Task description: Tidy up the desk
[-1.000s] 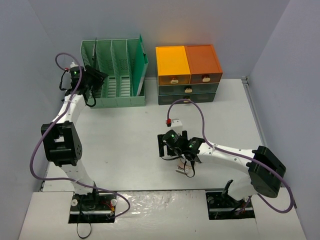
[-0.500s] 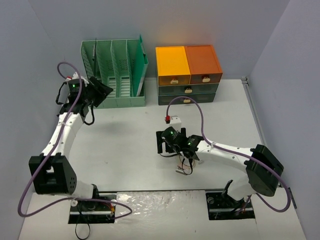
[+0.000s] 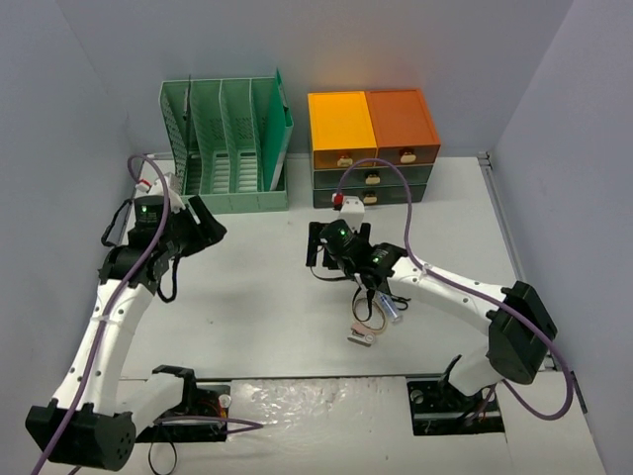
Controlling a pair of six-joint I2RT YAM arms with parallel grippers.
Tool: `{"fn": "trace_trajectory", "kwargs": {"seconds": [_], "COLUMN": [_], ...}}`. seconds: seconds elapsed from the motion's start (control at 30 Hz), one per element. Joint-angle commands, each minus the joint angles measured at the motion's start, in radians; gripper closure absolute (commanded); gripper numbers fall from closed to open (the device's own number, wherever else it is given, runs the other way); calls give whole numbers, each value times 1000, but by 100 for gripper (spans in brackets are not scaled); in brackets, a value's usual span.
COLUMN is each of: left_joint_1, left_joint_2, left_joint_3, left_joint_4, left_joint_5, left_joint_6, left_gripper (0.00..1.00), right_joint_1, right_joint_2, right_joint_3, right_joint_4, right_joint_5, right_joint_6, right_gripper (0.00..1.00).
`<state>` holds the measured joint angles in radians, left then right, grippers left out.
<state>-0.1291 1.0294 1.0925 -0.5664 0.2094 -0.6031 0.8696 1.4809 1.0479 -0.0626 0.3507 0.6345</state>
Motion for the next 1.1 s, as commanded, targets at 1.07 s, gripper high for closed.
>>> {"fn": "trace_trajectory", "kwargs": {"seconds": [1.07], "left_joint_1": [-117], "left_joint_2": [-87], "left_joint_3": [-103], "left_joint_4": [-113], "left_joint_5": [-239], "left_joint_6": [86], "left_gripper": [39], "right_joint_1": [-707], "right_joint_2": [367], "right_joint_3": [272], "right_joint_4": [690], "right_joint_5": [-610], "right_joint_6": [458], "right_gripper": [17]}}
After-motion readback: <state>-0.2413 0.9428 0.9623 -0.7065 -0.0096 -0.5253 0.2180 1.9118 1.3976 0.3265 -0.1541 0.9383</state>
